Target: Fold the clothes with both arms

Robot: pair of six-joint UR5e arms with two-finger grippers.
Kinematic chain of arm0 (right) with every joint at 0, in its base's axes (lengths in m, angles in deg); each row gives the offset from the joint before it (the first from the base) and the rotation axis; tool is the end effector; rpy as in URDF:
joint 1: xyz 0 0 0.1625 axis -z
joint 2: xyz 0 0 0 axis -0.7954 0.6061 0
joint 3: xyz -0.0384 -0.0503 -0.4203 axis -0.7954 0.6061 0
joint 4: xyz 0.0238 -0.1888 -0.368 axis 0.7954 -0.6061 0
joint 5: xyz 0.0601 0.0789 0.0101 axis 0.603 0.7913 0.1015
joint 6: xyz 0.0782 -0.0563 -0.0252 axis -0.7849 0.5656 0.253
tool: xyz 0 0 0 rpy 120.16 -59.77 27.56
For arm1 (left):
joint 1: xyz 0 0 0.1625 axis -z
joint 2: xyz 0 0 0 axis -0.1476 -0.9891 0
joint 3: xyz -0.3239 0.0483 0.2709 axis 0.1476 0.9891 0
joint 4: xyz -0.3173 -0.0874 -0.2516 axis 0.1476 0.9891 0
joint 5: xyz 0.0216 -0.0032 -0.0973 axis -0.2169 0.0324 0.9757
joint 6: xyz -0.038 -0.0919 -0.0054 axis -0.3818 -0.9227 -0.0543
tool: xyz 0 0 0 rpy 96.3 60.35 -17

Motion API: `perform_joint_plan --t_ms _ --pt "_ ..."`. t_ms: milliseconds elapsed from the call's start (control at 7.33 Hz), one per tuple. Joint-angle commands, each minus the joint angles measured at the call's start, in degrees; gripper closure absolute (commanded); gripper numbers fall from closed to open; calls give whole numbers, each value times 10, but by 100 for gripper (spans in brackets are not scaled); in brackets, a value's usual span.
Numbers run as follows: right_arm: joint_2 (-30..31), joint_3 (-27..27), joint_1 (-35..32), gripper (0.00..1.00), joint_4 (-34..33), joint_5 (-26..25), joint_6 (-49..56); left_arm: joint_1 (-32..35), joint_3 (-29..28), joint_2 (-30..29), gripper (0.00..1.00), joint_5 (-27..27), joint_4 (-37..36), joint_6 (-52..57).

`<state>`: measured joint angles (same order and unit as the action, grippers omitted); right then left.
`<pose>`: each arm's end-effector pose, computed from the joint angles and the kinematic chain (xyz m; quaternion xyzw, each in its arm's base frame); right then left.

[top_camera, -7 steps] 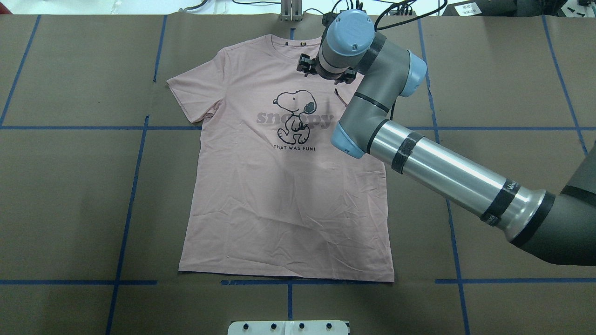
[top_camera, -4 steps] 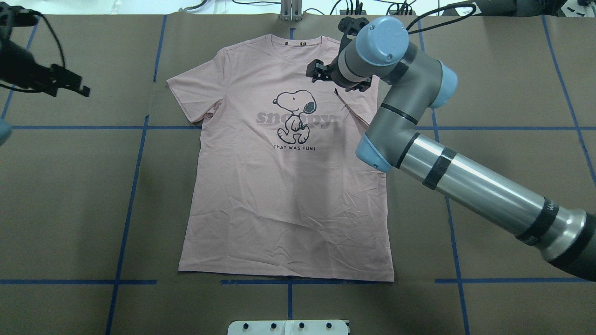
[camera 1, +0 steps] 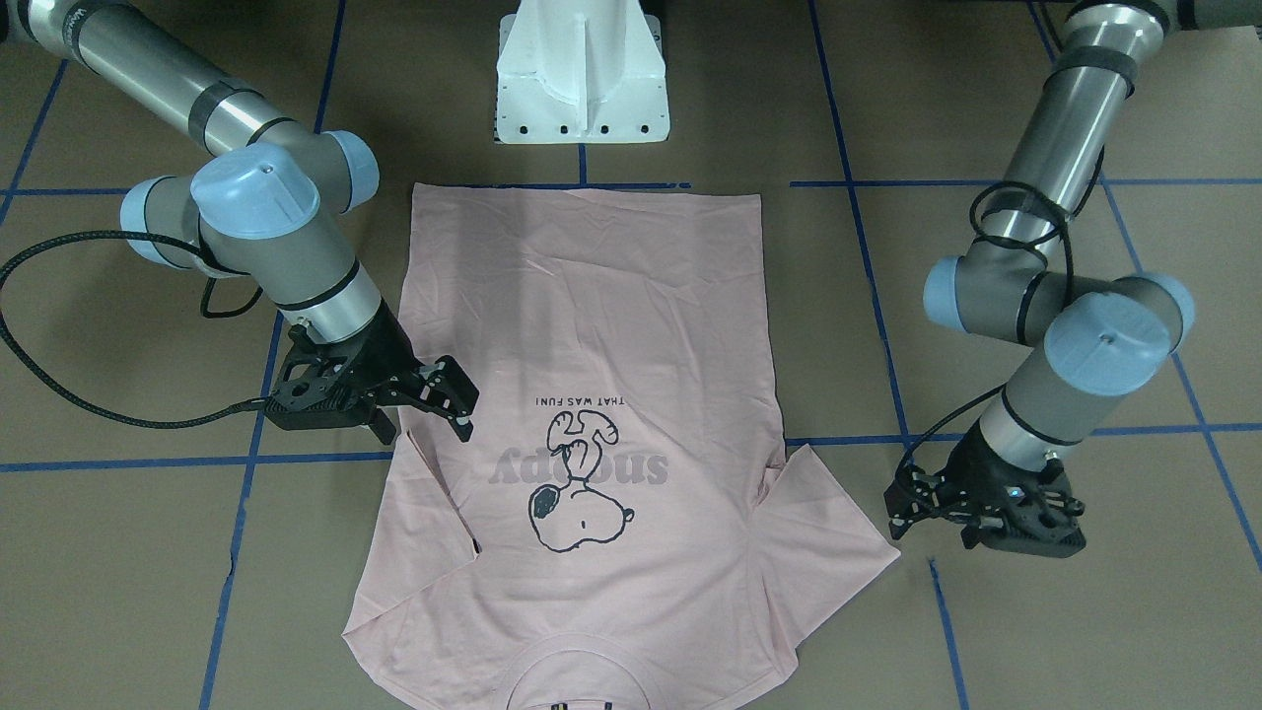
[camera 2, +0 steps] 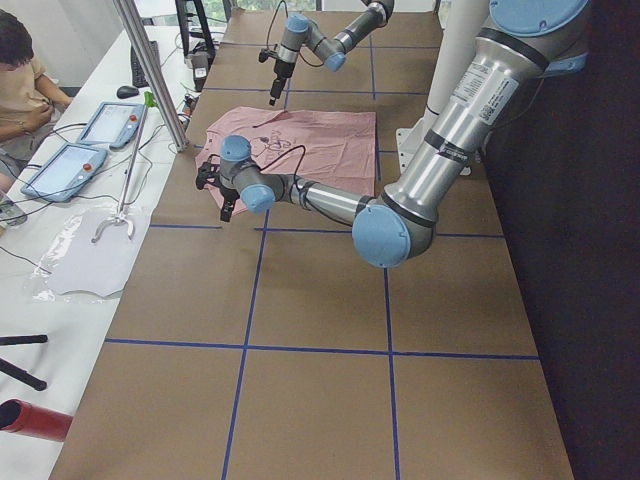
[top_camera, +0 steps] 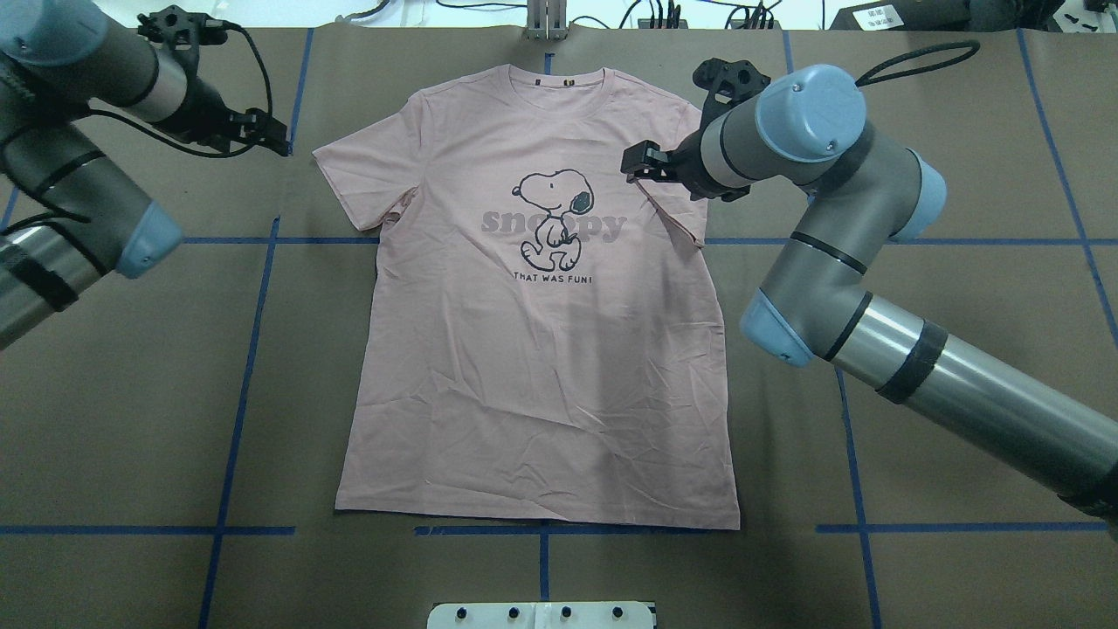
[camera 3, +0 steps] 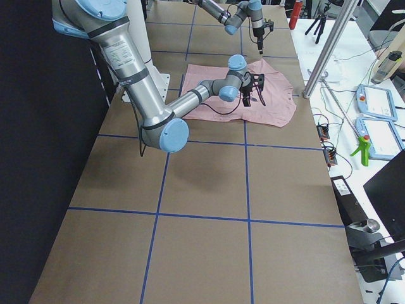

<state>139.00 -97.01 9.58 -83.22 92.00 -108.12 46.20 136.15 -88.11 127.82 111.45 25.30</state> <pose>-0.4447 -0.5596 0.2984 0.1311 -0.4979 0.1388 0.8460 0.3768 -0.6938 0.4441 0.2075 0.4258 -0.0025 0.8807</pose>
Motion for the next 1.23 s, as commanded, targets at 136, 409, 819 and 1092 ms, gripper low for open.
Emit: perform_joint_plan --t_ms 136,409,819,1092 --pt "4 2 2 0 0 -1 6 -20 -50 -24 38 -38 40 -2" --pt "2 2 3 0 -2 -1 4 -26 -51 -26 67 -38 40 -2" --pt "-2 2 3 0 -2 -2 0 -24 -9 -29 100 -17 36 -36" --pt "-2 3 3 0 -2 -2 0 -40 28 -59 100 16 23 -150"
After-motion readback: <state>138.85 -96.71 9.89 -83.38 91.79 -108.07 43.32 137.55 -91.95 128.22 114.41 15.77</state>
